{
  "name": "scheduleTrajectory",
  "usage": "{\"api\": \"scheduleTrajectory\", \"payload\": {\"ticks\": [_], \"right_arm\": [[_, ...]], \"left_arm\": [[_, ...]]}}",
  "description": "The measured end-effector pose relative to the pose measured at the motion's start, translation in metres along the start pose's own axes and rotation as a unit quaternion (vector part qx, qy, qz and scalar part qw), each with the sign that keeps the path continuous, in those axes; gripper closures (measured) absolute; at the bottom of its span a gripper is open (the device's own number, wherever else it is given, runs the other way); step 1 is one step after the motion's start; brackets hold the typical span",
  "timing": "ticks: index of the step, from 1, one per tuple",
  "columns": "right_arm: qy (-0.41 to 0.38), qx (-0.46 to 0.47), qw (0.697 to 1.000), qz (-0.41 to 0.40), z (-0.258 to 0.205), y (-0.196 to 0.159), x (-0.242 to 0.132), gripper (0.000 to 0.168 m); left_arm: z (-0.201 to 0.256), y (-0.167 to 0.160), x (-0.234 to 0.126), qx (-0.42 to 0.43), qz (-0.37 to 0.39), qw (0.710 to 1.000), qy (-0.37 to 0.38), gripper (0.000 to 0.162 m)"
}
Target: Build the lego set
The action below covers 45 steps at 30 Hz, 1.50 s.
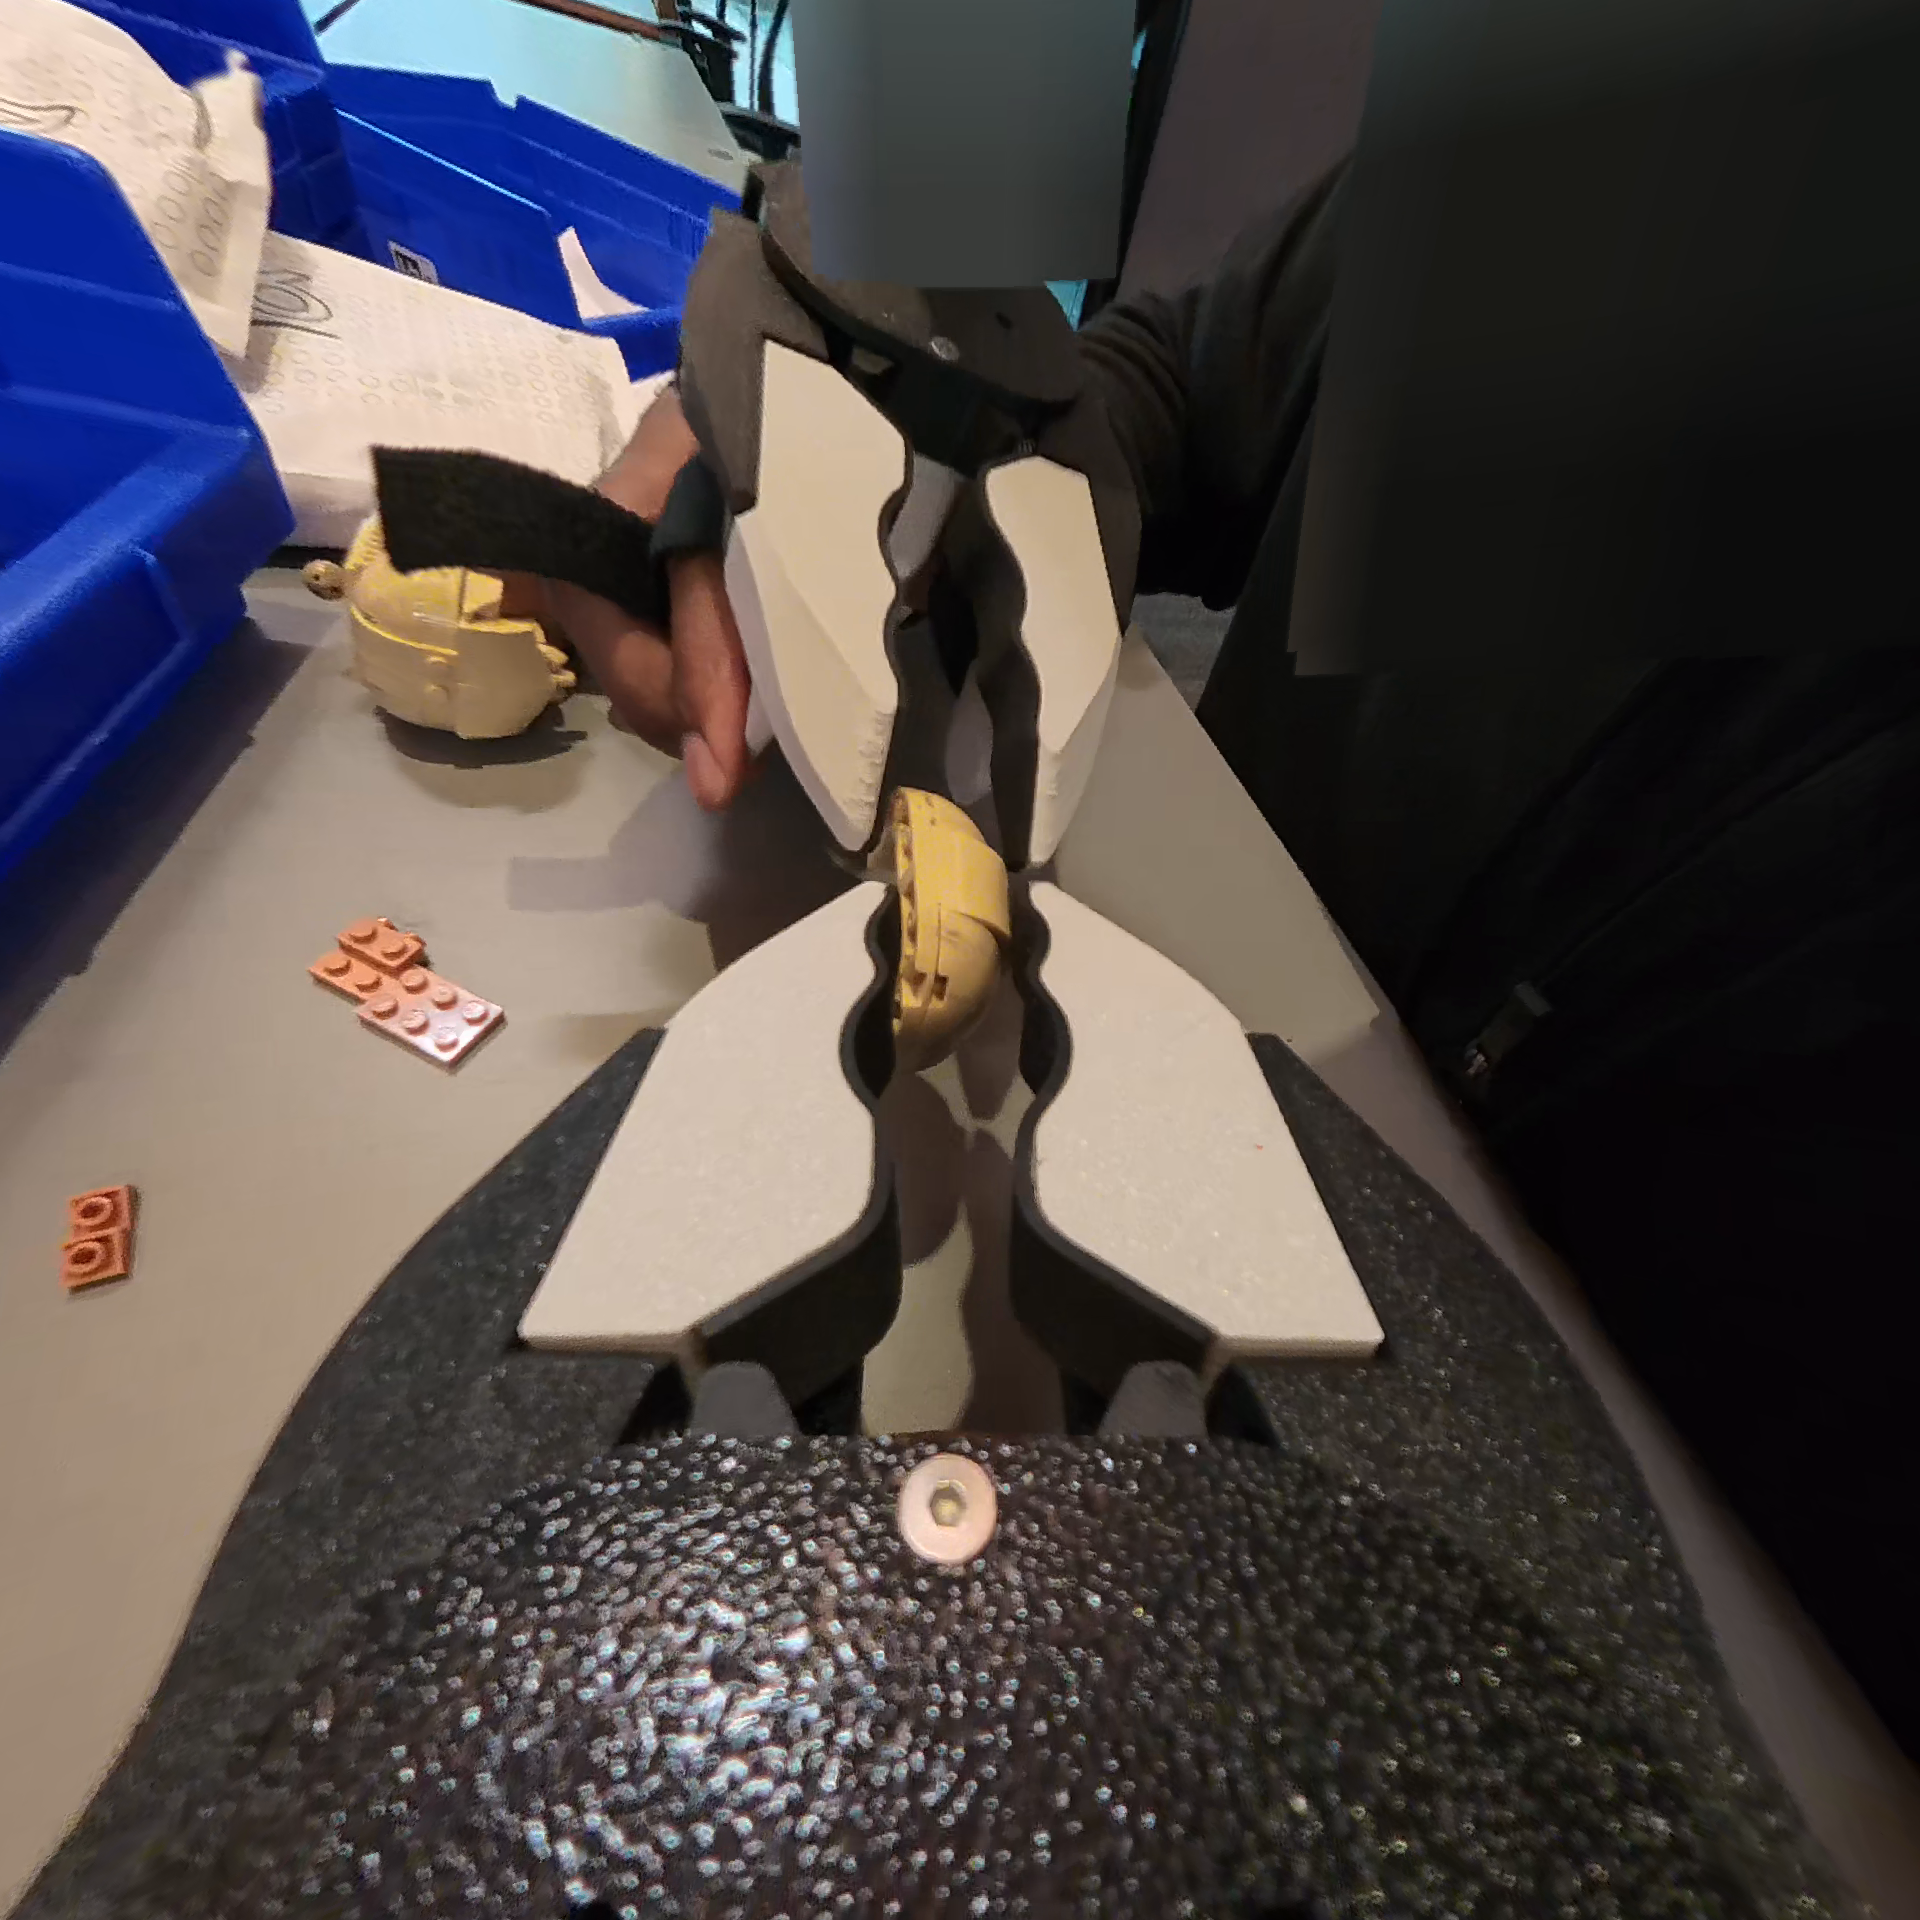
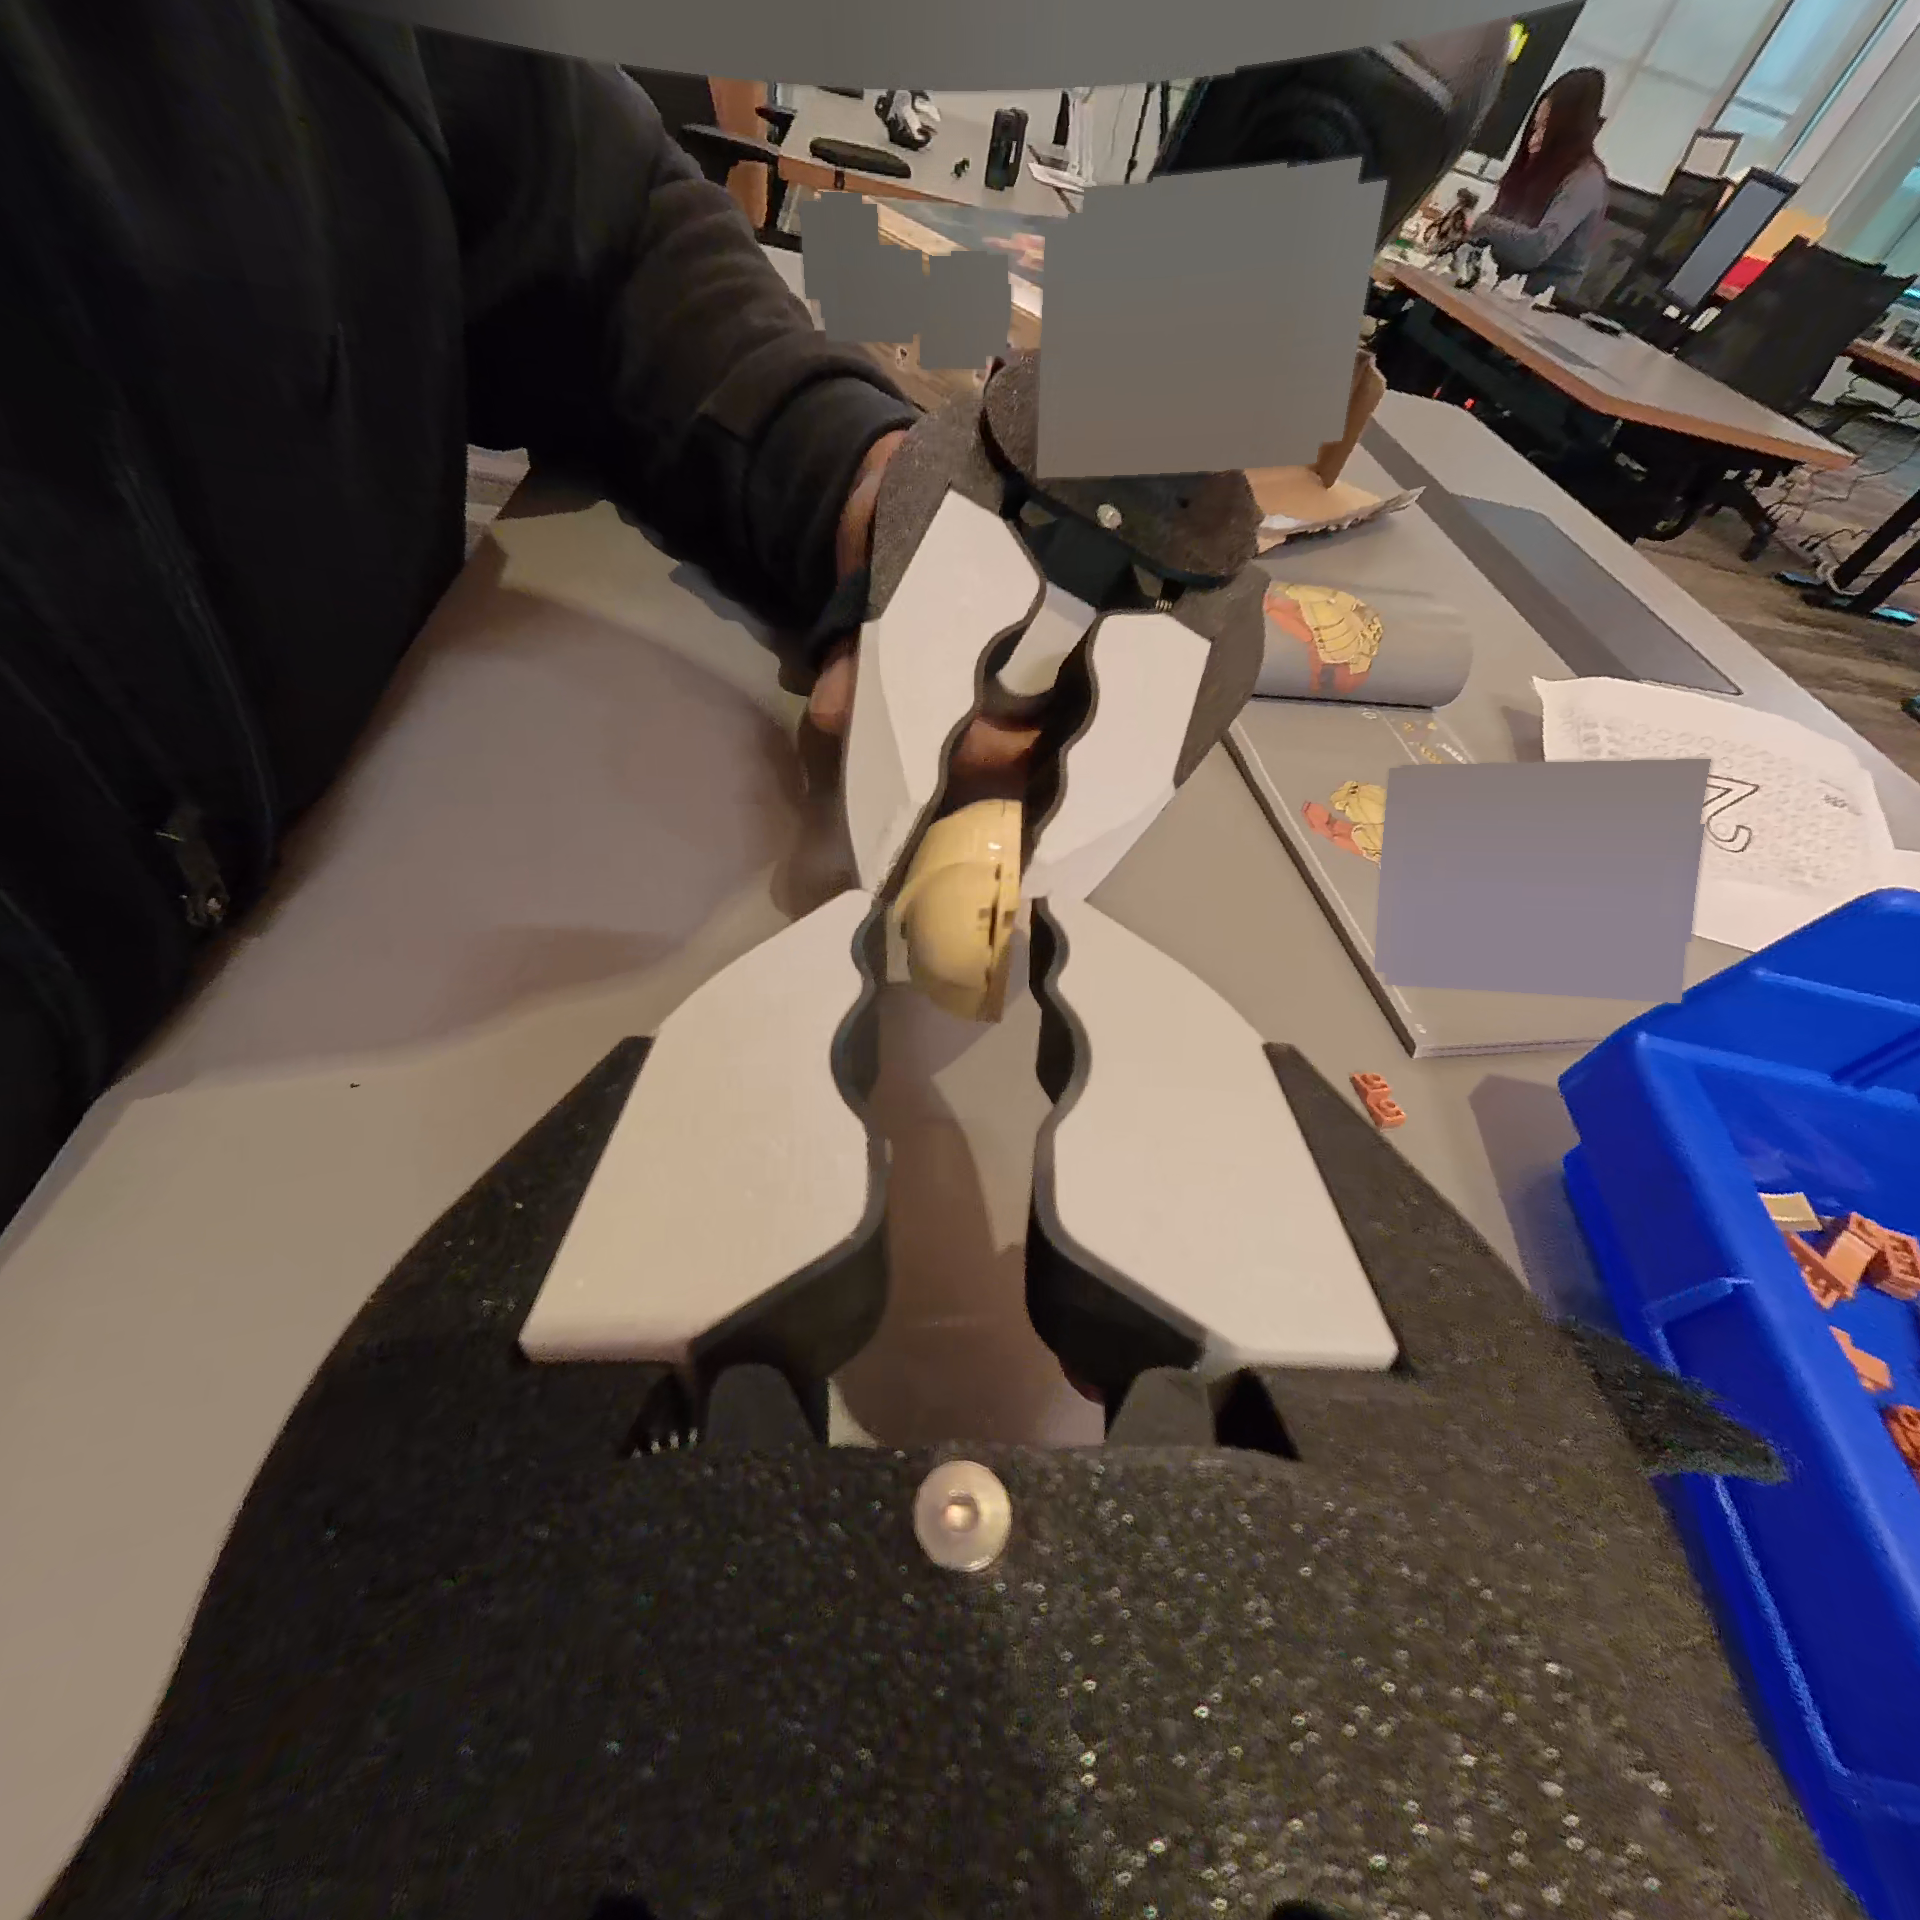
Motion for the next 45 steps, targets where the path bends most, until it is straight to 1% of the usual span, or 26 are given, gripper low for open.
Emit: {"api": "scheduleTrajectory", "payload": {"ticks": [5,20,21,22,24,25,26,28,30,33,36,41,45], "right_arm": [[-0.014,0.000,1.000,0.011,0.001,0.002,0.000,0.151],[-0.003,0.036,0.999,0.009,0.002,0.001,0.002,0.154],[-0.002,0.041,0.999,0.009,0.002,0.002,0.002,0.156],[-0.019,0.047,0.999,0.010,0.006,0.002,0.002,0.168],[-0.021,0.016,0.999,-0.037,0.001,-0.010,0.010,0.168],[-0.023,0.009,0.999,-0.049,-0.002,-0.014,0.013,0.168],[-0.037,0.019,0.999,-0.034,0.001,-0.011,0.011,0.168],[-0.052,0.062,0.997,-0.003,0.014,0.000,0.003,0.168],[-0.081,0.067,0.994,0.008,0.025,0.003,-0.005,0.168],[-0.078,0.074,0.994,0.029,0.029,0.008,-0.013,0.168],[-0.062,0.082,0.994,0.037,0.026,0.010,-0.014,0.160],[-0.034,0.071,0.997,0.019,0.012,0.004,-0.003,0.146],[-0.041,0.062,0.997,0.012,0.008,0.002,0.002,0.145]], "left_arm": [[0.000,0.000,-0.001,-0.003,0.003,1.000,0.000,0.143],[0.000,-0.002,0.000,-0.003,-0.008,1.000,0.005,0.143],[0.001,-0.002,0.001,-0.002,-0.011,1.000,0.004,0.143],[0.003,-0.003,0.004,0.001,-0.020,1.000,-0.011,0.142],[0.017,0.001,0.021,0.009,-0.004,0.998,-0.058,0.143],[0.020,-0.001,0.029,0.002,-0.026,0.998,-0.062,0.142],[0.020,-0.004,0.032,-0.002,-0.045,0.997,-0.061,0.142],[0.014,-0.001,0.024,-0.012,-0.016,0.999,-0.048,0.142],[0.004,0.001,0.009,-0.021,0.009,1.000,-0.018,0.142],[-0.002,0.003,-0.005,-0.029,0.038,0.999,0.001,0.143],[-0.003,0.004,-0.008,-0.027,0.050,0.998,0.003,0.143],[-0.003,0.005,-0.009,-0.024,0.055,0.998,0.007,0.143],[-0.003,0.005,-0.009,-0.024,0.055,0.998,0.002,0.142]]}}
Point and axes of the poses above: each gripper's, where its closed fingertips meet, x out along the fingers, y out of its top, z = x × y across the jaws, the point moved 6 cm from there along -x, back along the fingers, and after that the axes turned 13 degrees about -y, right-handed, at the moved point
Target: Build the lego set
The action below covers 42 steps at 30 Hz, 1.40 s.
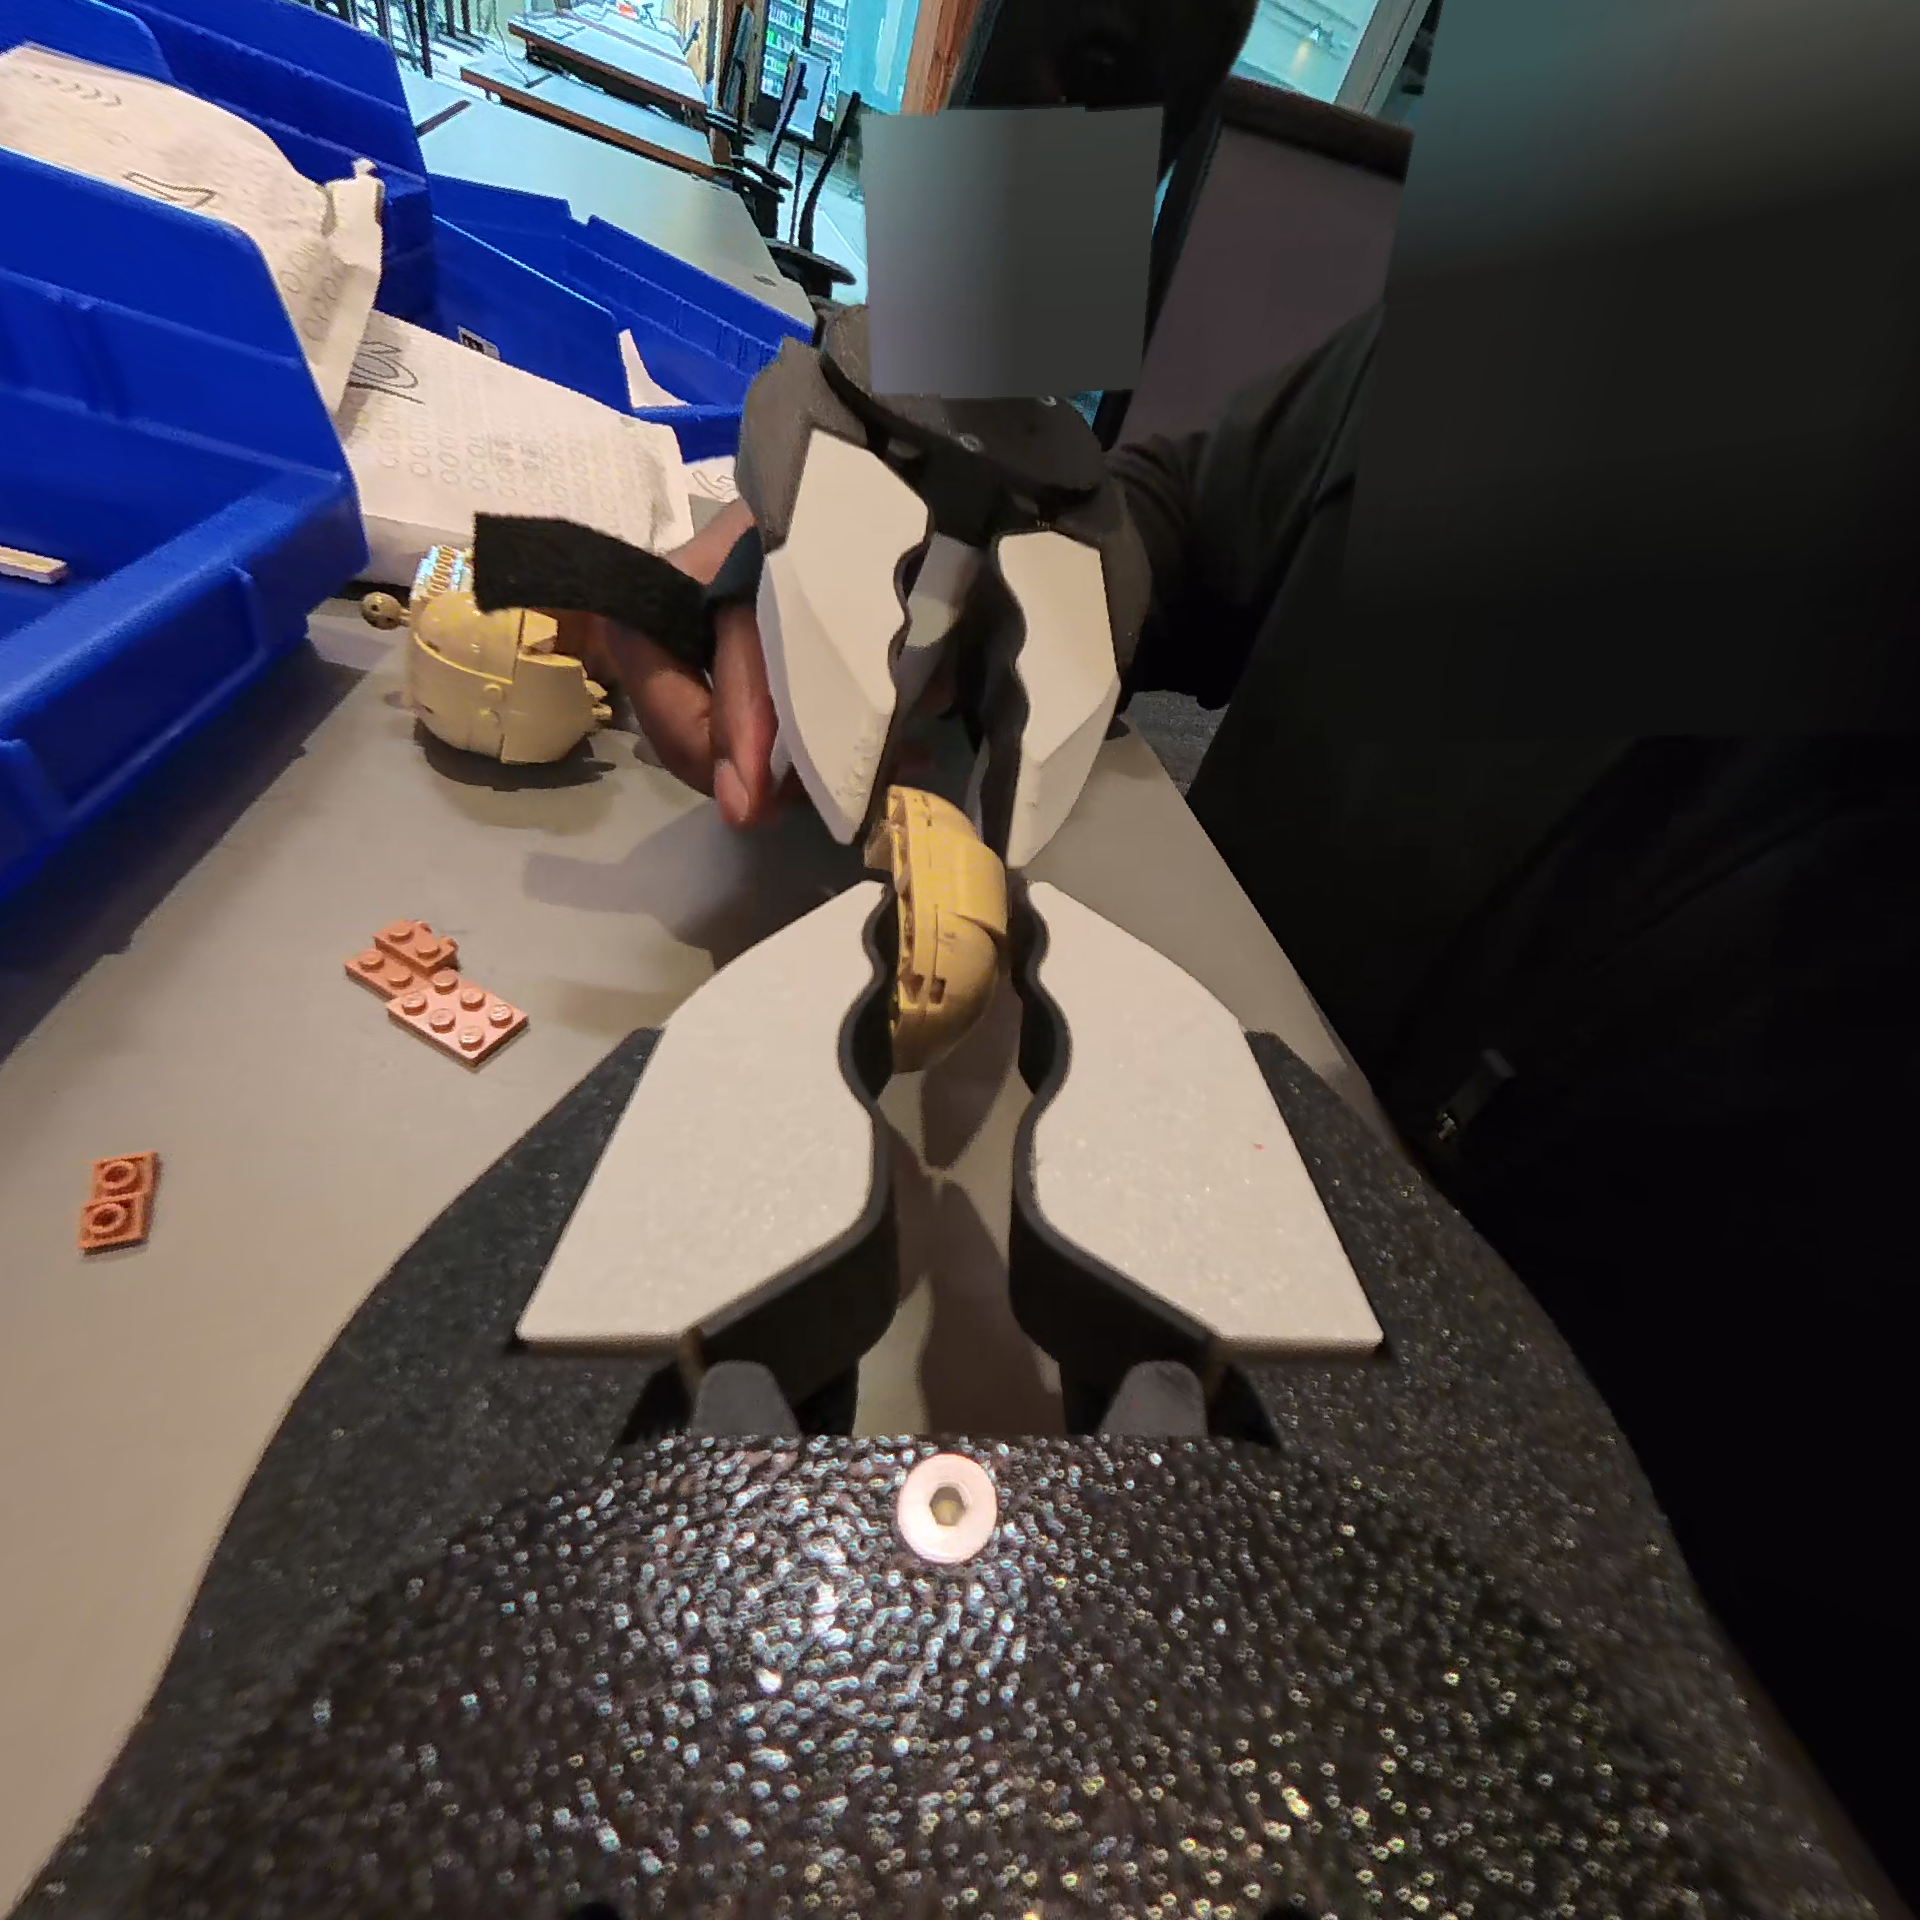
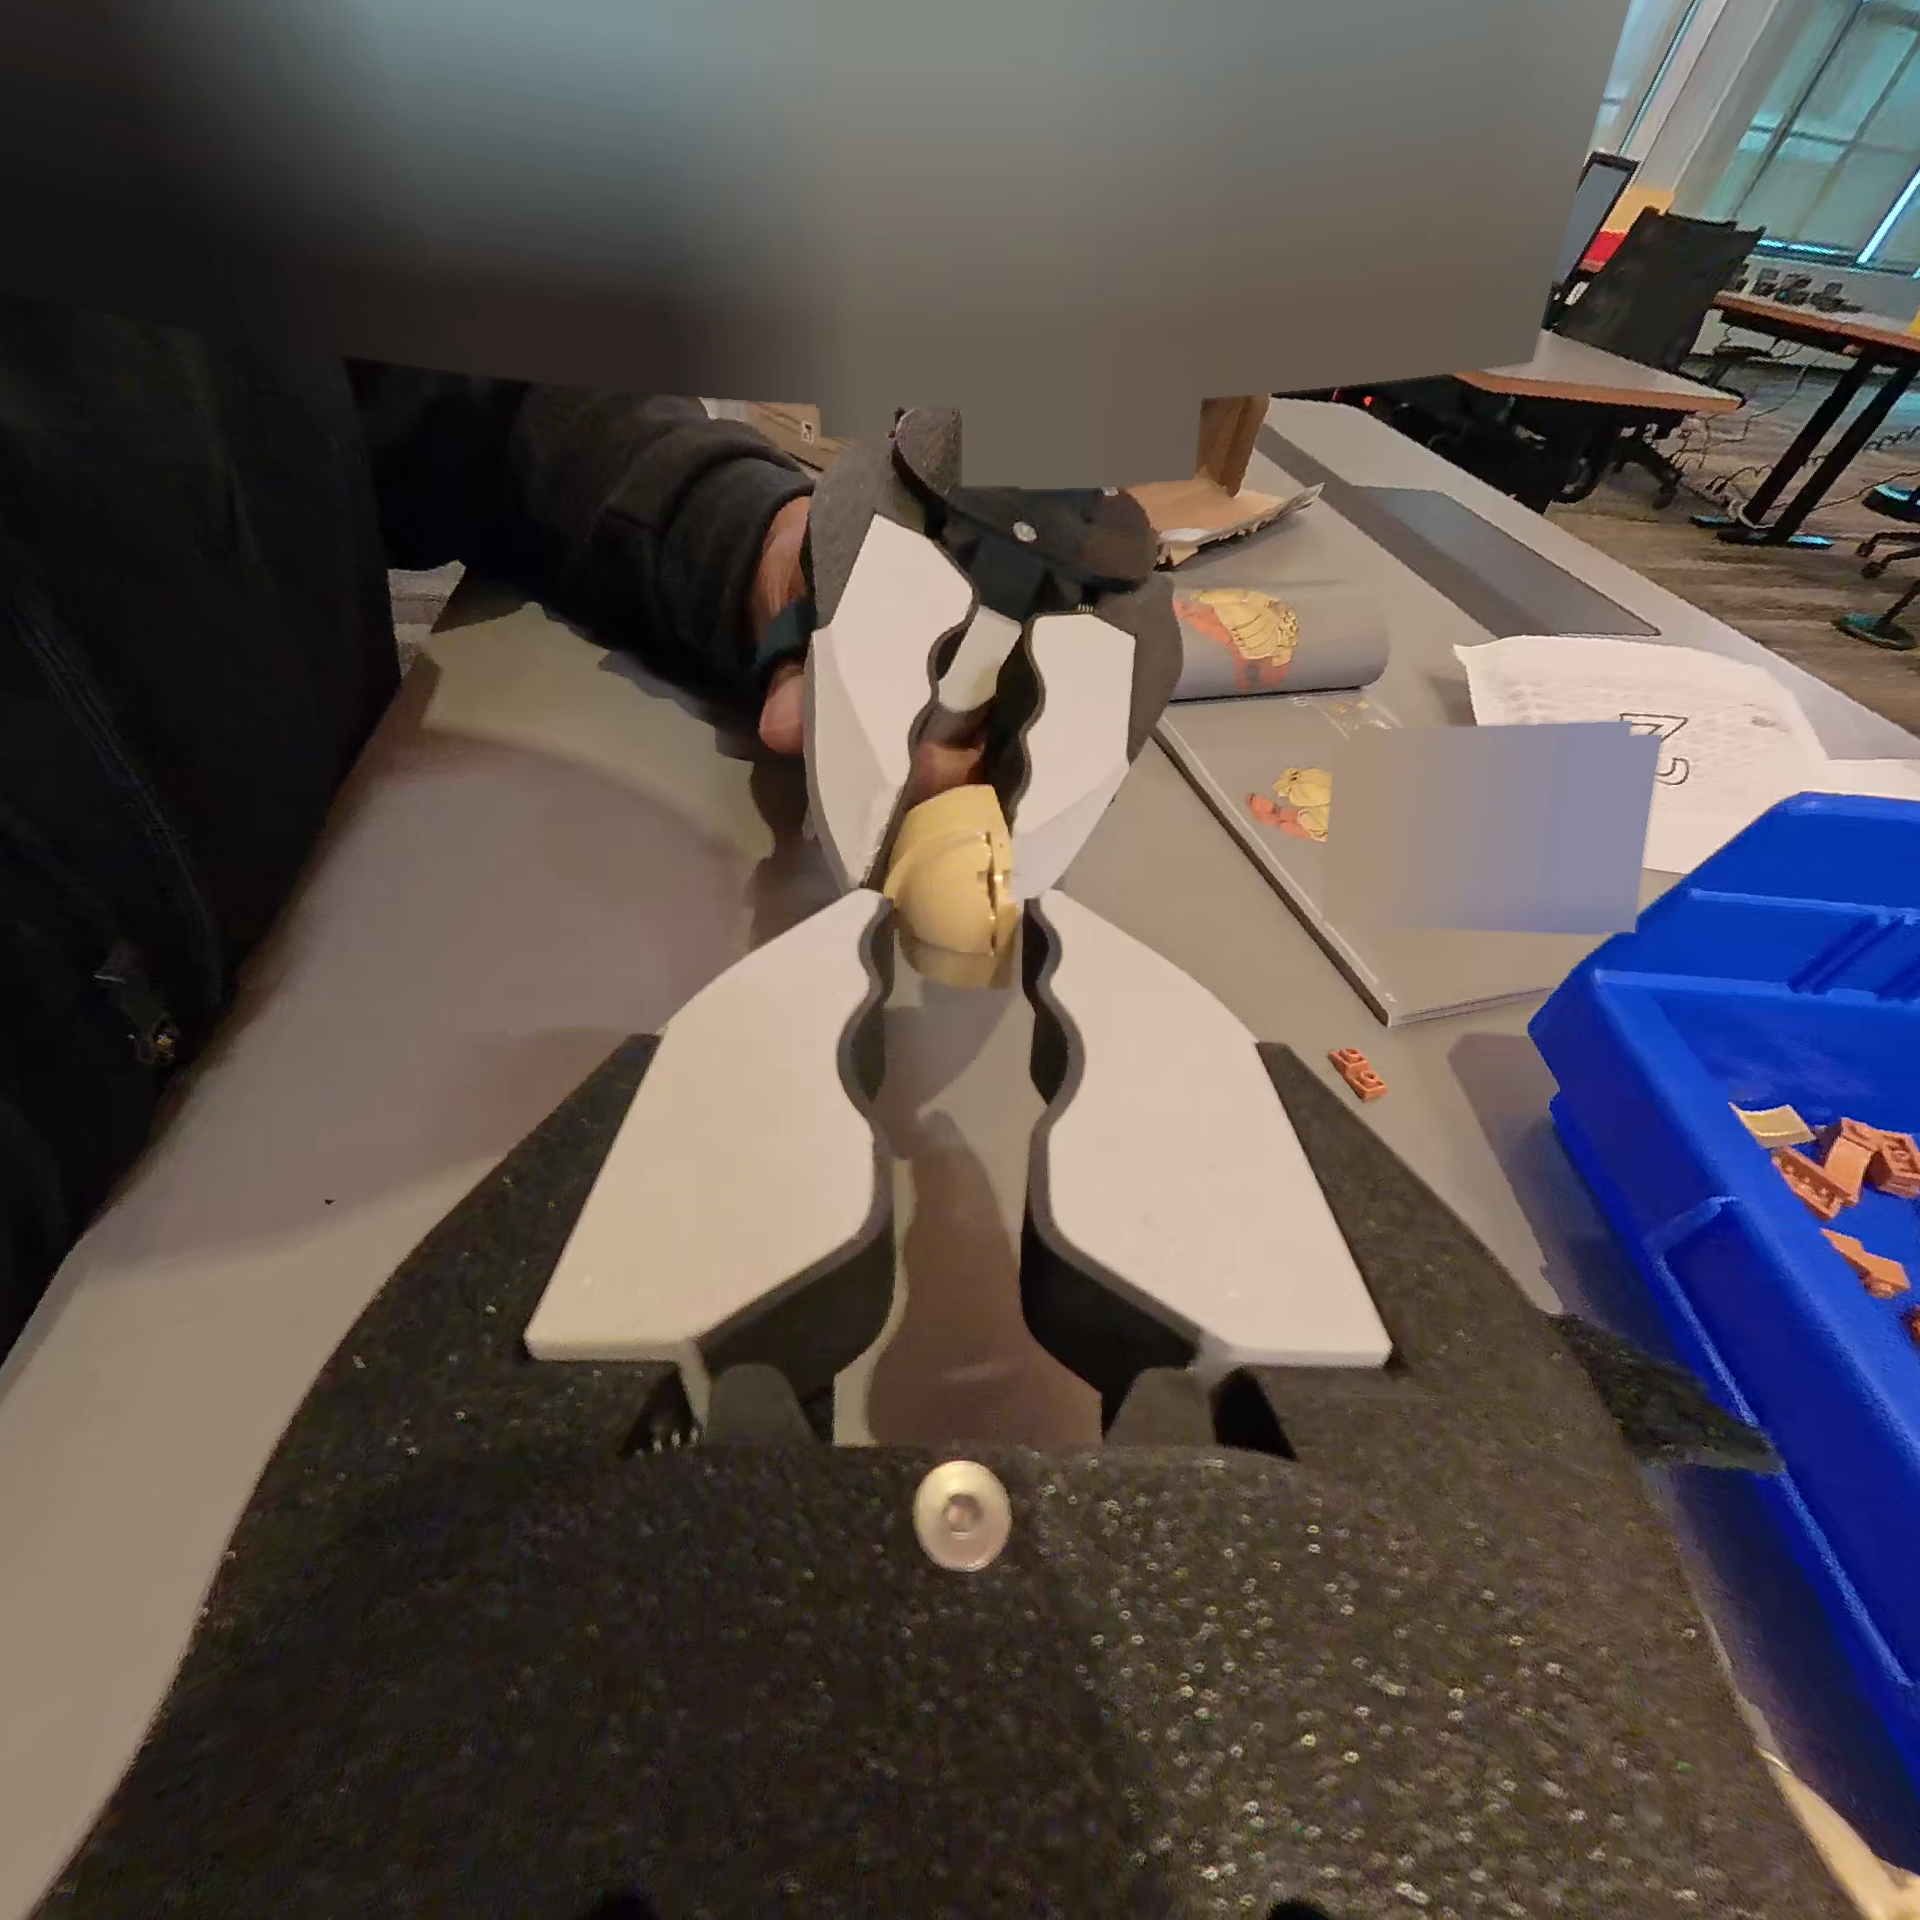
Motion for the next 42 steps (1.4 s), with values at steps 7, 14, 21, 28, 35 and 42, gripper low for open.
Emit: {"api": "scheduleTrajectory", "payload": {"ticks": [7,14,21,28,35,42], "right_arm": [[-0.002,-0.016,1.000,0.008,-0.003,0.000,0.000,0.148],[0.006,-0.021,1.000,0.004,-0.003,-0.001,0.000,0.149],[0.018,-0.016,1.000,-0.001,-0.004,-0.002,0.000,0.150],[0.000,-0.022,1.000,0.018,-0.003,0.001,-0.001,0.148],[-0.037,0.020,0.997,0.070,0.004,0.009,-0.003,0.134],[-0.035,0.145,0.981,0.124,0.018,0.018,-0.008,0.145]], "left_arm": [[0.001,-0.001,0.002,0.000,-0.010,1.000,-0.004,0.142],[0.001,-0.002,0.003,0.002,-0.018,1.000,-0.003,0.143],[0.002,-0.004,0.005,0.005,-0.027,1.000,-0.002,0.143],[0.002,-0.001,0.003,0.009,-0.007,1.000,-0.001,0.143],[0.005,0.013,-0.009,0.040,0.101,0.994,-0.002,0.143],[0.001,0.017,-0.010,0.037,0.132,0.991,-0.009,0.143]]}}
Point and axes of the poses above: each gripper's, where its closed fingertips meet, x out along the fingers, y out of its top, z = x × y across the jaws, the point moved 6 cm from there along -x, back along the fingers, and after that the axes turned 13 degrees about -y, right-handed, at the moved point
